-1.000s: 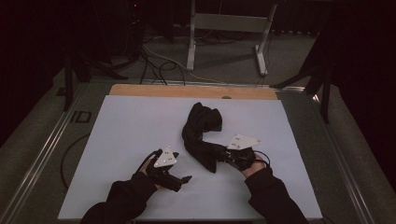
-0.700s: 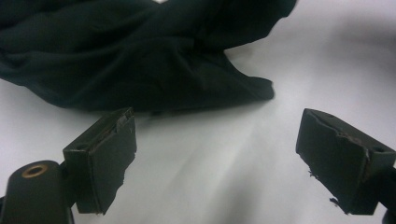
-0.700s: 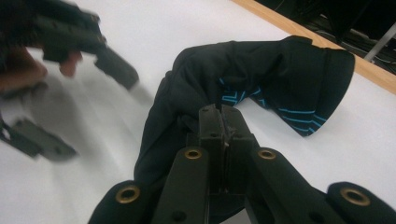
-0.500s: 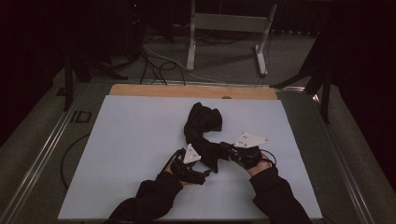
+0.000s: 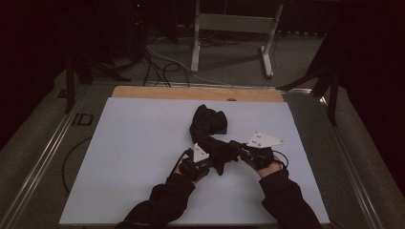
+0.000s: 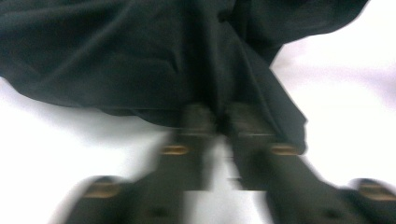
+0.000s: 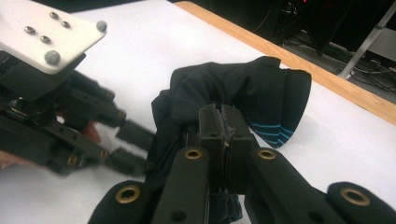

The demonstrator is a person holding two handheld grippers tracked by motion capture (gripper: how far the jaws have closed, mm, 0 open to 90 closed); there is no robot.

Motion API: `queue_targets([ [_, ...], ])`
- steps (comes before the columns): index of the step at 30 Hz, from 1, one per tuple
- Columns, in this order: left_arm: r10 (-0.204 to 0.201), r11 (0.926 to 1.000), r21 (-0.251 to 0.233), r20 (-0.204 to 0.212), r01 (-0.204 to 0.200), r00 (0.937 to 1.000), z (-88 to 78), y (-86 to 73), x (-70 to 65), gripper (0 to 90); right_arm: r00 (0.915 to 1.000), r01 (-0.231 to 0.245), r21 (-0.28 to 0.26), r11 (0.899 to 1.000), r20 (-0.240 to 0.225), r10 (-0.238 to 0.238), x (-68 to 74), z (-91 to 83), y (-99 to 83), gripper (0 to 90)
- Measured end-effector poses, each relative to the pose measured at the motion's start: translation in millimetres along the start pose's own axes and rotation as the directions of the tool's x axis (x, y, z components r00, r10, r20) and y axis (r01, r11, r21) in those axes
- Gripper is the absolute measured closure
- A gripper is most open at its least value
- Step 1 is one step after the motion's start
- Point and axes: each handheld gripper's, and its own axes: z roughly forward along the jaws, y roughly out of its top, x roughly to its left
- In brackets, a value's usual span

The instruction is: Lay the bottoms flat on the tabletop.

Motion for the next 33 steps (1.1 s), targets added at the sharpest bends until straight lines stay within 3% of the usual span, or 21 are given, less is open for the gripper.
queue_targets([
  [1, 0.032, 0.9994, 0.009, 0.021, -0.033, 0.9993, -3.0, 0.8, -0.7, 90.0, 1.0, 0.007, 0.0, 1.0, 0.005, -0.007, -0.4, -1.2, 0.5, 89.1],
  [3, 0.054, 0.9985, 0.008, 0.034, -0.054, 0.998, -6.4, 1.4, -1.2, 90.0, 0.9998, 0.014, 0.004, 1.0, 0.012, -0.014, -0.3, -2.3, 0.7, 89.1],
  [5, 0.051, 0.9987, 0.001, 0.046, -0.051, 0.9977, -8.1, 1.6, -1.4, 90.0, 0.9999, 0.013, 0.001, 1.0, 0.012, -0.013, -0.6, -2.6, 0.6, 89.1],
  [10, 0.099, 0.9951, -0.011, 0.054, -0.098, 0.9936, -14.3, 0.8, -5.6, 90.0, 0.9999, 0.007, -0.004, 1.0, 0.014, -0.007, -1.5, -4.7, 1.1, 89.1],
  [14, 0.097, 0.9949, -0.033, 0.06, -0.095, 0.9935, -24.0, 4.7, -1.7, 90.0, 0.9999, 0.012, -0.01, 1.0, 0.007, -0.012, -0.2, -6.6, 2.4, 89.1],
  [15, 0.108, 0.9937, -0.035, 0.051, -0.106, 0.9929, -36.7, 10.1, 5.0, 90.0, 0.9998, 0.019, -0.011, 1.0, 0.004, -0.019, 1.5, -8.7, 4.2, 89.1],
  [18, 0.125, 0.9918, -0.032, 0.043, -0.124, 0.9912, -53.6, 16.1, 12.7, 90.0, 0.9997, 0.025, -0.009, 1.0, 0.001, -0.025, 2.4, -11.2, 4.7, 89.1],
  [19, 0.166, 0.9861, -0.016, 0.032, -0.165, 0.9857, -73.1, 21.2, 18.7, 90.0, 0.9995, 0.032, -0.007, 0.999, -0.005, -0.032, 4.4, -14.5, 3.3, 89.1],
  [20, 0.166, 0.9861, -0.016, 0.032, -0.165, 0.9857, -73.1, 21.2, 18.7, 90.0, 0.9995, 0.032, -0.007, 0.999, -0.005, -0.032, 4.4, -14.5, 3.3, 89.1],
  [21, 0.2, 0.9798, -0.001, 0.019, -0.2, 0.9796, -91.6, 23.3, 21.3, 90.0, 0.9991, 0.037, 0.002, 0.999, -0.021, -0.037, 7.9, -18.1, -0.4, 89.1],
  [23, 0.209, 0.9778, 0.006, 0.025, -0.21, 0.9775, -99.0, 22.7, 21.5, 90.0, 0.9986, 0.04, 0.006, 0.999, -0.034, -0.04, 10.9, -19.5, -3.3, 89.1],
  [24, 0.208, 0.9777, 0.019, 0.042, -0.209, 0.9771, -104.3, 20.9, 20.9, 90.0, 0.9979, 0.047, 0.015, 0.999, -0.046, -0.046, 14.7, -20.9, -6.6, 89.1],
  [25, 0.225, 0.9721, 0.053, 0.07, -0.229, 0.9719, -108.3, 11.9, 14.8, 90.0, 0.9951, 0.06, 0.033, 0.998, -0.081, -0.057, 25.2, -23.2, -14.8, 89.1],
  [26, 0.225, 0.9721, 0.053, 0.07, -0.229, 0.9719, -108.3, 11.9, 14.8, 90.0, 0.9951, 0.06, 0.033, 0.998, -0.081, -0.057, 25.2, -23.2, -14.8, 89.1],
  [27, 0.231, 0.966, 0.092, 0.115, -0.242, 0.9662, -106.4, -1.1, 7.3, 90.0, 0.9896, 0.08, 0.068, 0.995, -0.125, -0.071, 37.1, -25.2, -25.2, 89.1],
  [28, 0.231, 0.966, 0.092, 0.115, -0.242, 0.9662, -106.4, -1.1, 7.3, 90.0, 0.9896, 0.08, 0.068, 0.995, -0.125, -0.071, 37.1, -25.2, -25.2, 89.1],
  [29, 0.234, 0.9604, 0.12, 0.143, -0.252, 0.9617, -102.6, -13.8, 0.0, 90.0, 0.9845, 0.113, 0.112, 0.987, -0.147, -0.096, 47.9, -26.4, -36.7, 89.0],
  [30, 0.234, 0.9604, 0.12, 0.143, -0.252, 0.9617, -102.6, -13.8, 0.0, 90.0, 0.9845, 0.113, 0.112, 0.987, -0.147, -0.096, 47.9, -26.4, -36.7, 89.0],
  [31, 0.225, 0.9588, 0.136, 0.173, -0.249, 0.9589, -99.2, -23.3, -5.9, 90.0, 0.9805, 0.12, 0.15, 0.981, -0.173, -0.094, 56.5, -27.9, -47.0, 89.0],
  [32, 0.225, 0.9588, 0.136, 0.173, -0.249, 0.9589, -99.2, -23.3, -5.9, 90.0, 0.9805, 0.12, 0.15, 0.981, -0.173, -0.094, 56.5, -27.9, -47.0, 89.0],
  [33, 0.217, 0.9586, 0.141, 0.202, -0.248, 0.9551, -96.1, -29.7, -11.5, 90.0, 0.9762, 0.128, 0.168, 0.977, -0.195, -0.094, 60.9, -30.1, -54.4, 88.9],
])
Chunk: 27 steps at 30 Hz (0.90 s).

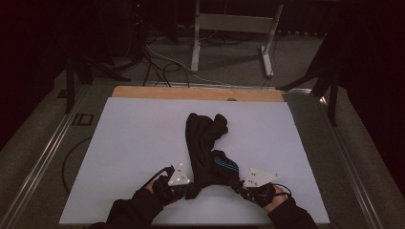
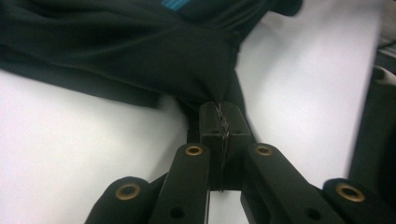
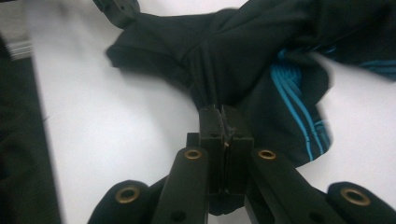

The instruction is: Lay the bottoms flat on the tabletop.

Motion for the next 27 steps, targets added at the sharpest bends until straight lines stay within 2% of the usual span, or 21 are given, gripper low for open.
queue_targets([
  [1, 0.0, 1.0, 0.0, 0.0, 0.0, 1.0, 0.0, 0.0, 0.0, 90.0, 1.0, 0.0, 0.0, 1.0, 0.0, 0.0, 0.0, 0.0, 0.0, 88.9],
  [4, 0.012, 0.9997, 0.021, 0.042, -0.013, 0.999, 4.2, -4.4, -7.2, 90.0, 0.9992, -0.021, -0.006, 1.0, -0.033, 0.021, 0.9, -2.6, -6.0, 87.7],
  [6, 0.014, 0.9996, 0.023, 0.049, -0.015, 0.9987, 4.6, -5.7, -9.2, 90.0, 0.9992, -0.021, -0.006, 1.0, -0.033, 0.021, 0.9, -2.6, -6.0, 87.7],
  [7, 0.008, 0.9998, 0.017, 0.061, -0.009, 0.9981, 2.9, -7.3, -9.4, 90.0, 0.9991, -0.026, -0.033, 0.999, -0.033, 0.025, -1.6, -6.3, -1.9, 85.0],
  [8, -0.015, 0.9999, -0.002, 0.066, 0.015, 0.9977, -1.5, -7.5, -6.0, 89.0, 0.9993, -0.027, -0.044, 0.999, -0.026, 0.026, -2.9, -7.4, 0.7, 81.1],
  [9, -0.015, 0.9999, -0.002, 0.066, 0.015, 0.9977, -1.5, -7.5, -6.0, 79.7, 0.9996, -0.02, -0.056, 0.998, -0.02, 0.019, -4.5, -8.0, 2.9, 76.2],
  [10, -0.034, 0.9992, -0.018, 0.038, 0.035, 0.9987, -7.4, -5.7, 0.4, 68.7, 0.9998, -0.021, -0.064, 0.998, -0.004, 0.02, -7.2, -8.2, 7.3, 73.0],
  [11, -0.034, 0.9992, -0.018, 0.038, 0.035, 0.9987, -7.4, -5.7, 0.4, 58.2, 0.9998, -0.02, -0.068, 0.997, 0.0, 0.02, -9.4, -8.0, 10.2, 68.3],
  [12, -0.06, 0.9975, -0.038, -0.017, 0.06, 0.998, -12.8, -3.5, 9.2, 52.0, 0.9997, -0.02, -0.085, 0.996, 0.012, 0.021, -13.3, -7.4, 15.2, 64.8],
  [14, -0.092, 0.9946, -0.052, -0.055, 0.09, 0.9942, -15.2, -1.8, 21.4, 48.1, 0.9994, -0.013, -0.097, 0.995, 0.03, 0.016, -21.6, -4.3, 22.3, 61.4],
  [16, -0.12, 0.992, -0.052, -0.105, 0.115, 0.9873, -12.8, -0.4, 33.6, 41.0, 0.9984, -0.025, -0.11, 0.994, 0.047, 0.031, -31.8, 1.7, 29.5, 57.0],
  [17, -0.12, 0.992, -0.052, -0.105, 0.115, 0.9873, -12.8, -0.4, 33.6, 39.0, 0.9984, -0.025, -0.11, 0.994, 0.047, 0.031, -31.8, 1.7, 29.5, 57.0],
  [18, -0.132, 0.9905, -0.056, -0.134, 0.126, 0.9821, -7.8, 0.8, 45.1, 38.5, 0.9968, -0.031, -0.113, 0.993, 0.069, 0.039, -43.4, 12.5, 35.8, 54.4],
  [20, -0.16, 0.9866, -0.054, -0.152, 0.154, 0.9752, -2.3, 2.2, 53.7, 31.5, 0.9963, -0.04, -0.104, 0.994, 0.071, 0.047, -51.9, 22.3, 38.9, 52.6],
  [22, -0.18, 0.9833, -0.053, -0.166, 0.174, 0.9695, 4.5, 2.8, 62.2, 30.2, 0.9949, -0.05, -0.08, 0.996, 0.084, 0.056, -59.2, 35.8, 40.8, 50.7],
  [25, -0.198, 0.9802, -0.036, -0.172, 0.195, 0.9649, 16.8, 2.7, 73.5, 27.8, 0.9945, -0.067, -0.02, 0.998, 0.08, 0.068, -68.7, 55.7, 39.5, 46.3],
  [27, -0.214, 0.9764, -0.009, -0.183, 0.216, 0.9595, 26.4, 2.7, 82.2, 24.1, 0.994, -0.087, 0.023, 0.996, 0.069, 0.085, -75.1, 69.3, 36.2, 42.0],
])
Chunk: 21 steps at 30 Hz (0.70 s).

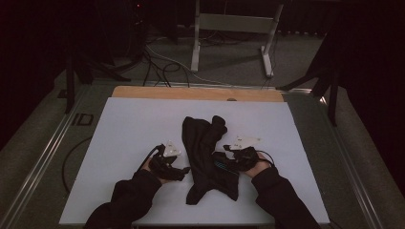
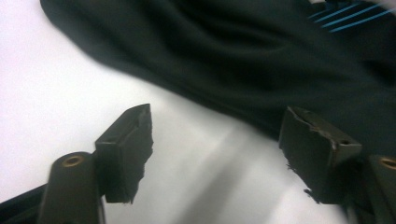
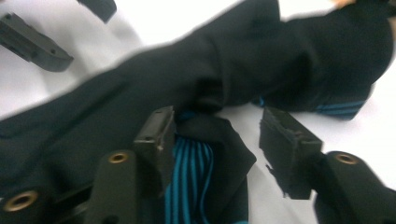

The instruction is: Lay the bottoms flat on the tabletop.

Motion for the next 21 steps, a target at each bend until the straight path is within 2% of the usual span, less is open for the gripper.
queue_targets([
  [3, -0.015, 0.9997, 0.016, -0.009, 0.015, 0.9998, 9.6, 3.3, 6.8, 23.6, 0.9999, -0.015, 0.044, 0.999, 0.001, 0.015, -5.6, 14.5, -4.7, 41.7],
  [5, -0.027, 0.9995, 0.016, -0.006, 0.028, 0.9996, 14.5, 5.4, 11.5, 23.6, 0.9997, -0.023, 0.069, 0.997, -0.01, 0.023, -7.6, 20.3, -7.7, 47.4],
  [8, -0.043, 0.9989, 0.016, -0.001, 0.043, 0.9991, 20.2, 8.1, 16.5, 24.2, 0.9996, -0.013, 0.105, 0.994, -0.025, 0.016, -6.7, 25.2, -12.3, 66.7],
  [10, -0.046, 0.9987, 0.021, 0.001, 0.046, 0.999, 22.1, 9.0, 17.3, 25.4, 0.9995, -0.003, 0.105, 0.994, -0.03, 0.006, -5.5, 24.6, -14.1, 81.6],
  [11, -0.046, 0.9987, 0.023, -0.007, 0.046, 0.9989, 25.6, 10.4, 18.6, 26.1, 0.9999, 0.006, 0.102, 0.995, -0.009, -0.005, -4.3, 22.9, -14.1, 83.7],
  [15, -0.058, 0.9981, 0.02, -0.012, 0.058, 0.9983, 30.2, 12.3, 21.9, 29.2, 0.9998, 0.014, 0.088, 0.996, 0.011, -0.016, -2.3, 17.0, -14.6, 84.9],
  [18, -0.071, 0.9972, 0.021, -0.02, 0.072, 0.9973, 34.5, 13.3, 26.2, 34.9, 0.9984, 0.027, 0.087, 0.996, 0.048, -0.031, -2.7, 1.2, -21.1, 84.9],
  [19, -0.078, 0.9968, 0.016, -0.018, 0.078, 0.9968, 35.6, 13.5, 27.8, 34.9, 0.9984, 0.027, 0.087, 0.996, 0.048, -0.031, -2.7, 1.2, -21.1, 84.9],
  [20, -0.09, 0.9958, 0.014, -0.025, 0.09, 0.9956, 36.7, 14.0, 29.0, 37.5, 0.997, 0.022, 0.083, 0.996, 0.072, -0.028, -6.6, -8.8, -27.5, 84.9],
  [21, -0.096, 0.9952, 0.014, -0.022, 0.097, 0.9951, 37.8, 14.8, 30.1, 37.5, 0.997, 0.022, 0.083, 0.996, 0.072, -0.028, -6.6, -8.8, -27.5, 84.9],
])
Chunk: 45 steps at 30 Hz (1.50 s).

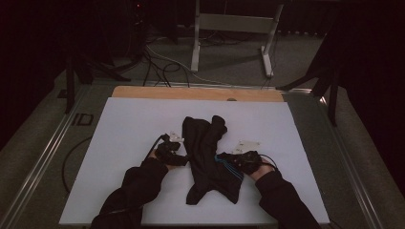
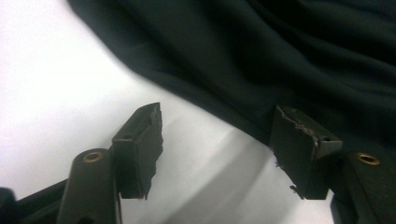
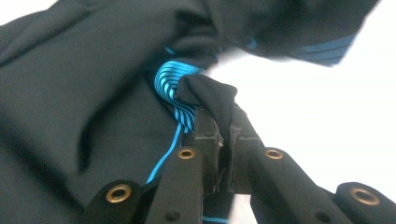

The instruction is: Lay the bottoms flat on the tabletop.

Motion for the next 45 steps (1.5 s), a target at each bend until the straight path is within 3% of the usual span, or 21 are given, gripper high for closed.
queue_targets([
  [1, -0.001, 1.0, -0.002, 0.006, 0.001, 1.0, 0.8, 1.0, 0.5, 38.6, 0.9995, -0.01, 0.008, 1.0, 0.031, 0.01, -5.1, -9.3, -7.7, 84.9],
  [5, -0.01, 1.0, -0.002, -0.005, 0.01, 0.9999, 5.1, 5.6, 1.6, 39.8, 0.9983, -0.033, 0.0, 0.999, 0.049, 0.033, -13.1, -22.4, -18.6, 84.9],
  [6, -0.01, 0.9999, -0.001, -0.004, 0.01, 0.9999, 6.0, 6.8, 2.2, 40.0, 0.9961, -0.06, -0.006, 0.998, 0.064, 0.06, -16.8, -29.4, -24.5, 84.9],
  [8, -0.014, 0.9999, 0.001, -0.003, 0.014, 0.9999, 8.5, 10.2, 2.7, 41.0, 0.9937, -0.063, 0.003, 0.998, 0.093, 0.062, -19.7, -34.7, -29.2, 84.9],
  [12, -0.004, 1.0, 0.006, -0.013, 0.004, 0.9999, 10.4, 12.4, 1.0, 45.1, 0.9923, -0.084, -0.014, 0.996, 0.09, 0.085, -22.0, -42.0, -33.4, 84.9],
  [15, 0.002, 0.9999, 0.016, -0.032, -0.001, 0.9995, 11.4, 14.5, 1.3, 58.8, 0.9922, -0.081, -0.02, 0.996, 0.093, 0.083, -20.7, -46.3, -35.7, 84.8],
  [16, 0.009, 0.9998, 0.016, -0.034, -0.008, 0.9994, 11.7, 15.1, 1.9, 58.8, 0.9926, -0.078, -0.021, 0.997, 0.092, 0.079, -20.3, -47.2, -36.1, 84.8],
  [17, 0.004, 0.9999, 0.017, -0.032, -0.003, 0.9995, 11.9, 15.9, 2.5, 73.0, 0.9919, -0.082, -0.026, 0.996, 0.096, 0.084, -19.9, -48.1, -36.5, 84.8],
  [19, 0.003, 0.9999, 0.011, -0.01, -0.002, 0.9999, 13.7, 17.0, 1.2, 87.0, 0.9914, -0.082, -0.027, 0.996, 0.1, 0.084, -19.9, -48.9, -36.3, 84.8],
  [24, 0.017, 0.9996, 0.021, -0.002, -0.017, 0.9998, 9.8, 17.9, -2.4, 90.0, 0.9906, -0.083, -0.034, 0.996, 0.107, 0.086, -19.8, -52.1, -35.8, 84.8],
  [28, 0.028, 0.9996, 0.008, -0.005, -0.028, 0.9996, -7.8, 15.1, 1.4, 90.0, 0.9891, -0.088, -0.038, 0.995, 0.115, 0.092, -22.2, -59.7, -39.6, 84.8],
  [29, 0.037, 0.9993, 0.008, -0.009, -0.037, 0.9993, -19.3, 13.2, 4.6, 90.0, 0.9868, -0.098, -0.041, 0.994, 0.126, 0.102, -24.2, -64.4, -43.0, 84.8],
  [32, 0.042, 0.999, 0.013, -0.004, -0.042, 0.9991, -31.4, 9.9, 7.3, 90.0, 0.9827, -0.123, -0.052, 0.991, 0.132, 0.129, -28.3, -72.2, -49.1, 84.8],
  [37, 0.073, 0.9972, 0.017, -0.009, -0.073, 0.9973, -67.3, -6.8, 11.9, 90.0, 0.9778, -0.141, -0.059, 0.988, 0.148, 0.149, -28.3, -85.8, -58.2, 84.8],
  [40, 0.077, 0.997, 0.011, -0.011, -0.077, 0.997, -79.1, -13.6, 14.8, 90.0, 0.9751, -0.152, -0.07, 0.986, 0.152, 0.161, -28.2, -92.7, -63.2, 84.8],
  [42, 0.072, 0.9974, 0.003, 0.008, -0.072, 0.9974, -96.1, -23.9, 17.8, 90.0, 0.9721, -0.176, -0.076, 0.981, 0.144, 0.185, -27.5, -96.5, -65.3, 84.8],
  [45, 0.072, 0.9974, 0.003, 0.025, -0.072, 0.9971, -105.5, -31.6, 17.5, 90.0, 0.9723, -0.177, -0.082, 0.981, 0.14, 0.188, -26.6, -99.5, -67.2, 84.8],
])
